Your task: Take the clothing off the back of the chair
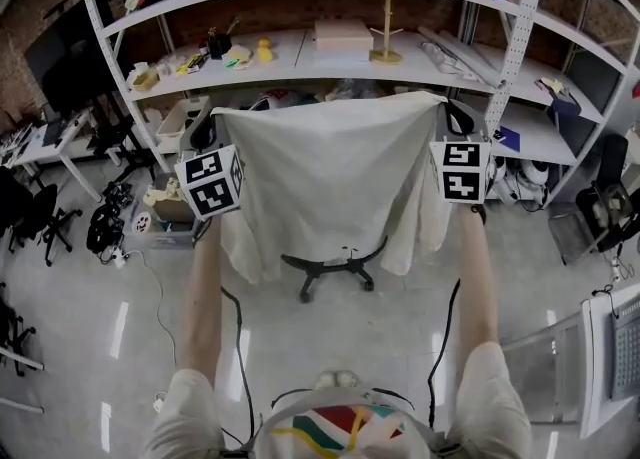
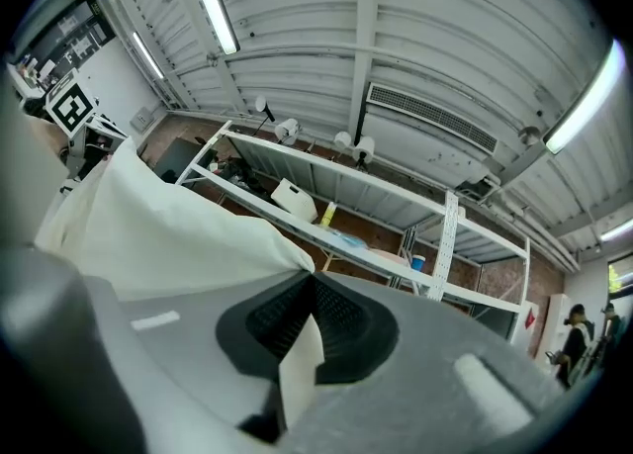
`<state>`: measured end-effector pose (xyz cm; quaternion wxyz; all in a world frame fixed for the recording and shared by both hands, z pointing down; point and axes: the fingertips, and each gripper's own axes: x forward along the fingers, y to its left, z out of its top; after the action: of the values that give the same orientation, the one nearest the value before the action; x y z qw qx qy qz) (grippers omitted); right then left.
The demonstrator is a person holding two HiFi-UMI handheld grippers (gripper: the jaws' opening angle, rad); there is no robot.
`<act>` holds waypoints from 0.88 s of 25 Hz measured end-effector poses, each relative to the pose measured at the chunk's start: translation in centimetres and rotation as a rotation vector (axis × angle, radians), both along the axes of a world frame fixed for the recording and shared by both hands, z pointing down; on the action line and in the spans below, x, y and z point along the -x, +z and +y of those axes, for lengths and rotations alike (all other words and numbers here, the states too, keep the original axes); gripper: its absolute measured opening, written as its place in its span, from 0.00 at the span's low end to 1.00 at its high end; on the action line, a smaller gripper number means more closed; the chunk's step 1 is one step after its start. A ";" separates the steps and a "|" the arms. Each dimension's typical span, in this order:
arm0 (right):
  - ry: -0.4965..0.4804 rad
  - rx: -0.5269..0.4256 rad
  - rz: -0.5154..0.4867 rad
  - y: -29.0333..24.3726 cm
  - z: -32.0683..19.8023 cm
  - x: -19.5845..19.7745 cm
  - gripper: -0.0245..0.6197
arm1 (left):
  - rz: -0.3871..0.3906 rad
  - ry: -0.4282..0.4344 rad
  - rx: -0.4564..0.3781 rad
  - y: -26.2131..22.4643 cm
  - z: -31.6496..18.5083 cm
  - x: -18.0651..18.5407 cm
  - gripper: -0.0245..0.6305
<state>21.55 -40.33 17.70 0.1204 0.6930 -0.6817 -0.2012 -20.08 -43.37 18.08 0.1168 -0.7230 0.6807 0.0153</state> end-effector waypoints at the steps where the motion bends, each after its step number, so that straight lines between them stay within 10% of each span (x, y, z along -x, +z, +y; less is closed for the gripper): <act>1: -0.001 -0.016 0.002 -0.9 0.3 0.1 0.05 | 0.006 0.001 -0.012 -0.8 0.3 -0.1 0.06; 22: -0.026 -0.393 0.038 -20.9 10.7 1.5 0.05 | 0.001 0.010 -0.351 -22.1 9.8 -0.6 0.06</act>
<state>20.05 -29.67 -3.21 -0.0072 0.6905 -0.6357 -0.3451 -19.44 -33.57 -4.02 0.2408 -0.6947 0.6643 0.1347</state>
